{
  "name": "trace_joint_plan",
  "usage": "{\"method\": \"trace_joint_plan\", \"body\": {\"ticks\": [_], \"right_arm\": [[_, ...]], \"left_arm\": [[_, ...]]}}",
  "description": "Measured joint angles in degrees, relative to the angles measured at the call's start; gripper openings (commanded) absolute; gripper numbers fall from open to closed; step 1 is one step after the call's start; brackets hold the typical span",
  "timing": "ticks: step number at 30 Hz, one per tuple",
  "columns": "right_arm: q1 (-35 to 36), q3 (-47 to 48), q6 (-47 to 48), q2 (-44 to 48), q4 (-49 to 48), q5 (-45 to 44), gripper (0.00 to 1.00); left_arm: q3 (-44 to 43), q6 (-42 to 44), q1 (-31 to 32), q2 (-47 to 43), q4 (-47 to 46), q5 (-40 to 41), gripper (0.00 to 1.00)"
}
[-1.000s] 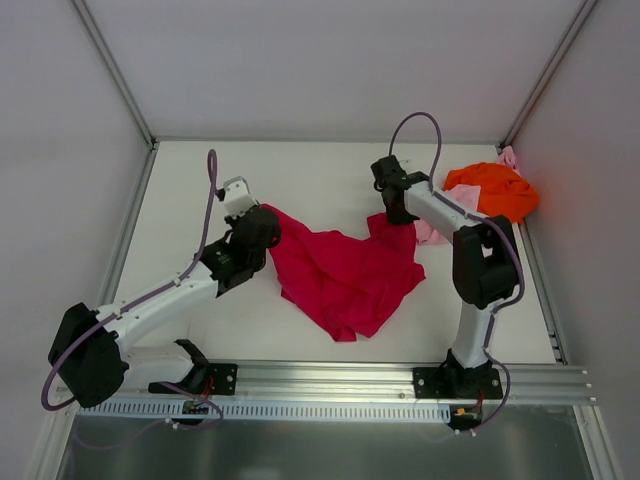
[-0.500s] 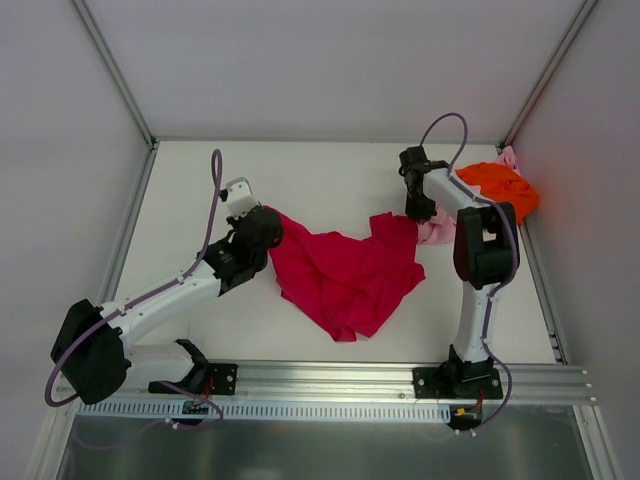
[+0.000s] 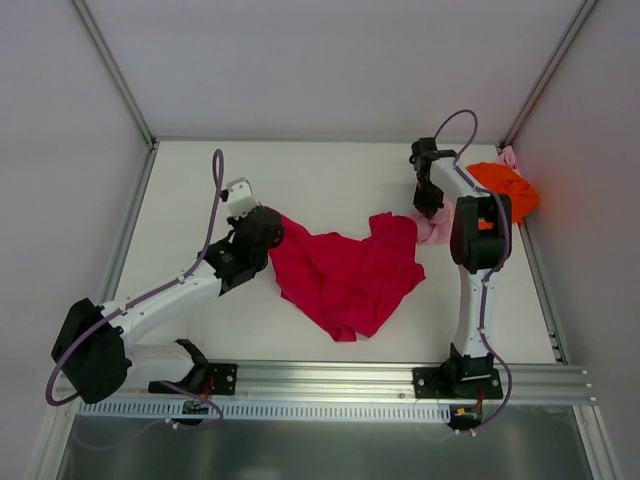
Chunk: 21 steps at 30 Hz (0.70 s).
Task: Fold and stack the t-shirts
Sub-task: Flatten out the tshirt
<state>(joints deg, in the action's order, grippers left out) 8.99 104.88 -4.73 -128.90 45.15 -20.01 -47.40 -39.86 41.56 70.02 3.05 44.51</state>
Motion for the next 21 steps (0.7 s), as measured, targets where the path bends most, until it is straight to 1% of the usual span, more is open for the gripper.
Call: {"method": "trace_joint_plan", "body": {"ticks": [4,8,13,15,17,21], "right_arm": [[-2.4,3.5,-1.1,-1.0,2.7,0.0,0.08],[-6.8,6.9,-2.0,-1.4,3.8,0.9,0.07],[-12.8,7.0,-4.9,-1.4,3.6,1.4,0.06],[-14.9,7.0,-5.9,-1.4,3.7,1.0,0.04],[-16.6,5.5,-7.2,-0.6,2.6,0.4,0.03],[-18.3,-2.6,-9.2,4.4,-0.5,-2.5,0.03]], "left_arm": [[0.0,0.0,0.0,0.0,0.2,0.0,0.00],[0.0,0.0,0.0,0.0,0.3,-0.1,0.00],[0.0,0.0,0.0,0.0,0.3,-0.5,0.00],[0.3,0.0,0.0,0.0,0.3,-0.5,0.00],[0.9,0.0,0.0,0.0,0.2,-0.5,0.00],[1.5,0.0,0.0,0.0,0.3,-0.6,0.00]]}}
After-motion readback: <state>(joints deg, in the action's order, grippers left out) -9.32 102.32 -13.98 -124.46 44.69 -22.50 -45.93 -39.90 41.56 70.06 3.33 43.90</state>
